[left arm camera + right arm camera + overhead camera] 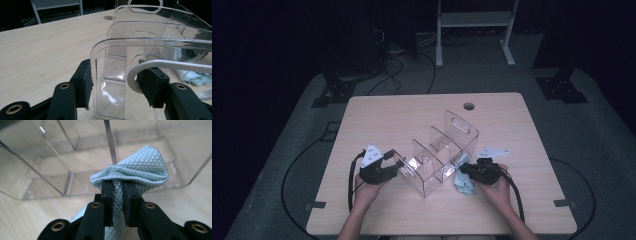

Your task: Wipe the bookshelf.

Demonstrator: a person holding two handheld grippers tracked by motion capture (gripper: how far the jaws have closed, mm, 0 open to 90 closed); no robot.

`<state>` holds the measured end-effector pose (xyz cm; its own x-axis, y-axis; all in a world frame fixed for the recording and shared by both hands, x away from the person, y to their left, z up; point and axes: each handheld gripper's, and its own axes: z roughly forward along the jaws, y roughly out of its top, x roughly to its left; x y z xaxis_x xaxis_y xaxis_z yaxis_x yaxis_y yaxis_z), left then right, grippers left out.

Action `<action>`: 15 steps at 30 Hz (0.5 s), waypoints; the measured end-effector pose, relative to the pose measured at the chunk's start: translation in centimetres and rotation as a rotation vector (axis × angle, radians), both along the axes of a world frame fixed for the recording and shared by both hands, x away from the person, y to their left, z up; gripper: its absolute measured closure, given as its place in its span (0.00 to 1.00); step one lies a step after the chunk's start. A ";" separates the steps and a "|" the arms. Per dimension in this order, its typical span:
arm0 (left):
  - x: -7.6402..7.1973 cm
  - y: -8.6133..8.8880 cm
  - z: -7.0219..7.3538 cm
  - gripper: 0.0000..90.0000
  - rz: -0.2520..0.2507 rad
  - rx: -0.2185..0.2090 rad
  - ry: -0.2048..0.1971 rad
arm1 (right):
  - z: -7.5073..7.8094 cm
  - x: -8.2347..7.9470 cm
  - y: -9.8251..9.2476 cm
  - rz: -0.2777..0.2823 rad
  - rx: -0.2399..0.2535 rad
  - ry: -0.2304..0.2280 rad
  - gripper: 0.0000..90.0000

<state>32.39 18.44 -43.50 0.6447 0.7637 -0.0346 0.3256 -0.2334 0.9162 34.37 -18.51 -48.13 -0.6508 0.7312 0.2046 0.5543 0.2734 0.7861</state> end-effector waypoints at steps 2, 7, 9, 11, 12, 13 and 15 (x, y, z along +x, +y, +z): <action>0.0 0.0 0.0 0.52 0.001 -0.002 0.000 | 1.0 -0.4 -0.3 -0.007 0.031 -0.035 0.89; -0.1 -0.1 0.0 0.52 0.003 0.000 -0.002 | 0.6 -0.1 0.0 -0.002 0.009 -0.020 0.89; -0.1 -0.1 0.0 0.52 0.003 0.000 -0.002 | -0.5 0.2 0.2 -0.004 -0.002 0.028 0.89; 0.0 0.0 0.0 0.52 0.003 -0.004 -0.001 | -0.4 0.2 0.0 -0.003 0.004 0.022 0.89; 0.0 0.0 -0.1 0.52 0.003 -0.005 -0.002 | 0.2 0.0 0.0 -0.004 0.014 0.001 0.89; 0.0 0.0 -0.1 0.52 0.002 -0.004 -0.003 | 0.6 -0.2 -0.1 -0.005 0.024 -0.016 0.89; 0.0 -0.1 -0.1 0.52 0.002 -0.005 -0.003 | 1.5 -0.4 -0.1 -0.003 0.030 -0.044 0.89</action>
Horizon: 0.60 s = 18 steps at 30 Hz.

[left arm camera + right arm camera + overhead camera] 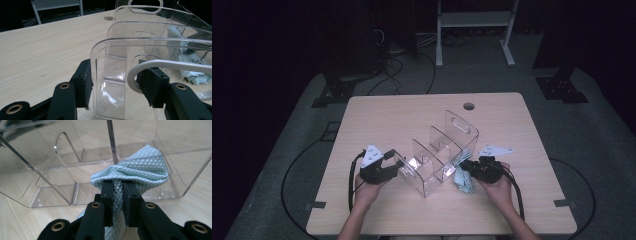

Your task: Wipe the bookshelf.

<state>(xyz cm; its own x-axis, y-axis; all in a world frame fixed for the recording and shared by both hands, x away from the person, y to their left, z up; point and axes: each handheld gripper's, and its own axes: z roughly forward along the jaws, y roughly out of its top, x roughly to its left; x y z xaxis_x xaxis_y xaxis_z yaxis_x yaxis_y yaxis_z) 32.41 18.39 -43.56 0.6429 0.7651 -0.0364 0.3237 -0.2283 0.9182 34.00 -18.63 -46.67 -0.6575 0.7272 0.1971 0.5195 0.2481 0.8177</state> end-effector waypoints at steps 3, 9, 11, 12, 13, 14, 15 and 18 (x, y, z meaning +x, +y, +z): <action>-0.1 -0.1 0.0 0.52 0.002 0.004 -0.001 | -0.7 0.2 0.2 0.002 -0.005 0.026 0.89; -0.1 0.0 0.0 0.52 0.004 -0.003 0.001 | -0.8 0.1 0.2 -0.002 -0.013 0.016 0.89; 0.0 0.0 0.0 0.52 0.003 -0.001 -0.002 | -0.1 -0.1 0.1 0.002 0.002 -0.006 0.89; 0.0 -0.1 0.0 0.52 0.005 -0.005 -0.001 | 0.0 -0.1 0.2 0.002 0.002 -0.006 0.89; -0.1 -0.1 0.0 0.52 0.005 -0.003 -0.001 | -0.3 -0.1 0.2 0.003 0.002 0.001 0.89; 0.0 0.0 0.0 0.52 0.003 0.000 -0.003 | -0.6 0.0 0.3 0.004 -0.003 0.015 0.89; -0.1 0.0 0.0 0.52 0.002 0.003 -0.003 | -1.3 0.2 0.4 0.009 -0.017 0.043 0.89; -0.1 0.0 0.0 0.52 0.003 0.002 -0.003 | -2.0 0.3 0.5 0.013 -0.013 0.078 0.89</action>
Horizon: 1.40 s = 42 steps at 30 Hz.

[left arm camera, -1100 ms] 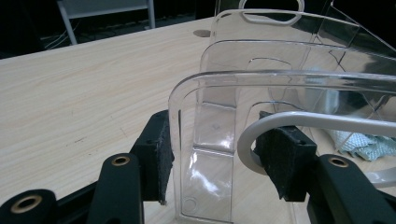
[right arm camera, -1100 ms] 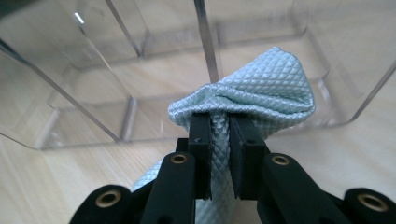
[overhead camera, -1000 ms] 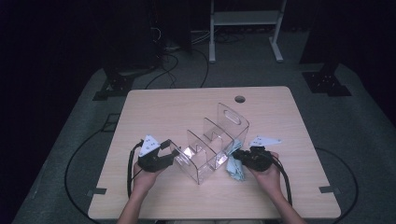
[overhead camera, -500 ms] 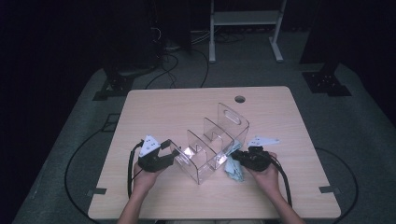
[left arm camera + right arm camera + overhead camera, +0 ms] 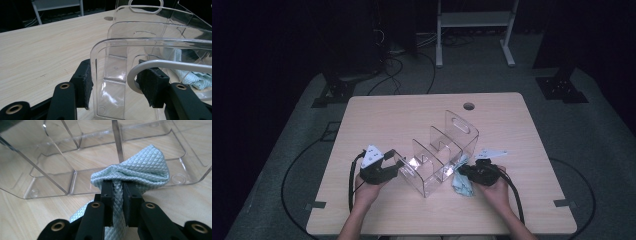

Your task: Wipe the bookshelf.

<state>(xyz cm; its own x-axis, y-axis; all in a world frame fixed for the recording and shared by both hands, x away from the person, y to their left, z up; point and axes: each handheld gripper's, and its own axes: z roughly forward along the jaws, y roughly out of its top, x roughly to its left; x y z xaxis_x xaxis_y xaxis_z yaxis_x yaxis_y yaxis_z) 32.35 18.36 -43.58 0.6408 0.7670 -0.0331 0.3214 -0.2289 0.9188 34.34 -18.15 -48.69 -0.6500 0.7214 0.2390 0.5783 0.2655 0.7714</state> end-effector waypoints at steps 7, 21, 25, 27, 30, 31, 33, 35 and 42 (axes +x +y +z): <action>0.0 0.0 0.0 0.52 0.001 0.003 -0.002 | 1.8 -0.5 -0.3 -0.005 0.032 -0.069 0.89; 0.0 -0.1 -0.1 0.52 0.011 -0.001 -0.004 | 2.8 -3.6 1.3 0.090 0.053 -0.089 0.89; 0.0 -0.1 -0.1 0.52 0.012 0.002 -0.005 | 4.6 -5.4 3.0 0.159 0.064 -0.164 0.89; 0.0 -0.2 -0.1 0.52 0.013 0.003 -0.005 | 5.3 -5.5 3.4 0.165 0.074 -0.185 0.89; 0.0 -0.2 -0.1 0.52 0.014 0.002 -0.005 | 4.9 -5.1 3.9 0.164 0.069 -0.172 0.89; 0.0 -0.2 -0.1 0.52 0.014 0.004 -0.005 | 4.3 -5.0 4.1 0.163 0.061 -0.160 0.89; 0.0 -0.2 -0.1 0.52 0.014 0.005 -0.007 | 3.2 -4.9 4.3 0.162 0.034 -0.141 0.89; -0.1 -0.2 -0.1 0.52 0.014 0.008 -0.007 | 2.0 -4.6 4.5 0.159 0.004 -0.113 0.89; 0.0 -0.2 -0.1 0.52 0.016 0.000 -0.004 | 2.2 -4.6 4.5 0.161 0.017 -0.107 0.89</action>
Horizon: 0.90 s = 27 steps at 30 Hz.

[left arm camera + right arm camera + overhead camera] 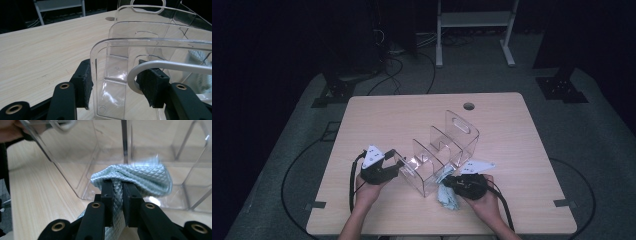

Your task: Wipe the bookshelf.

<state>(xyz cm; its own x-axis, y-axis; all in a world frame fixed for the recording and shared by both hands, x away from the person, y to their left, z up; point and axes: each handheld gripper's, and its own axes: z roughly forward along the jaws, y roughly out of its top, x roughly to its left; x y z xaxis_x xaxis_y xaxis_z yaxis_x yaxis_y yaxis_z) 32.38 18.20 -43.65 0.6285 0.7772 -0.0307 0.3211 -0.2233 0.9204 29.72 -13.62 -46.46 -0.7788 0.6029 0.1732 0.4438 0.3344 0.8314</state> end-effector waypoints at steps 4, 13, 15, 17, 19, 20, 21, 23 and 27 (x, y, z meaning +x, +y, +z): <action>-0.1 -0.1 0.0 0.52 -0.001 0.008 -0.003 | -0.8 0.2 0.2 0.006 -0.014 0.019 0.89; 0.0 0.0 0.0 0.52 -0.002 -0.001 0.004 | -0.5 -0.2 -1.1 -0.009 0.028 0.030 0.89; 0.0 0.0 0.0 0.52 -0.002 0.000 0.002 | 0.4 -0.5 -2.1 -0.027 0.058 0.018 0.89; -0.1 -0.1 0.0 0.52 -0.003 0.003 -0.002 | 1.5 -0.7 -3.2 -0.053 0.086 -0.007 0.89; -0.1 -0.1 -0.1 0.52 0.000 -0.002 -0.003 | 2.8 -0.7 -4.4 -0.080 0.111 -0.043 0.89; -0.1 -0.1 -0.1 0.52 0.001 -0.006 -0.002 | 3.6 -0.5 -5.2 -0.099 0.128 -0.062 0.89; -0.1 -0.1 -0.2 0.52 0.001 -0.009 -0.003 | 4.2 -0.1 -5.8 -0.111 0.133 -0.069 0.89; -0.1 -0.2 -0.1 0.52 -0.002 -0.009 0.001 | 5.2 0.7 -6.5 -0.123 0.132 -0.074 0.89; 0.0 -0.4 -0.1 0.52 -0.006 -0.006 0.003 | 6.6 2.9 -6.3 -0.128 0.089 -0.085 0.89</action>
<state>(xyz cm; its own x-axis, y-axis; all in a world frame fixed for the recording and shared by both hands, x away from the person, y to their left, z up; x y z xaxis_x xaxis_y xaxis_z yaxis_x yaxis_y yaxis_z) 32.37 17.84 -43.75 0.6333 0.7730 -0.0368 0.3222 -0.2201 0.9207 32.66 -19.89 -39.85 -0.7105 0.6835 0.1672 0.4051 0.2030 0.8915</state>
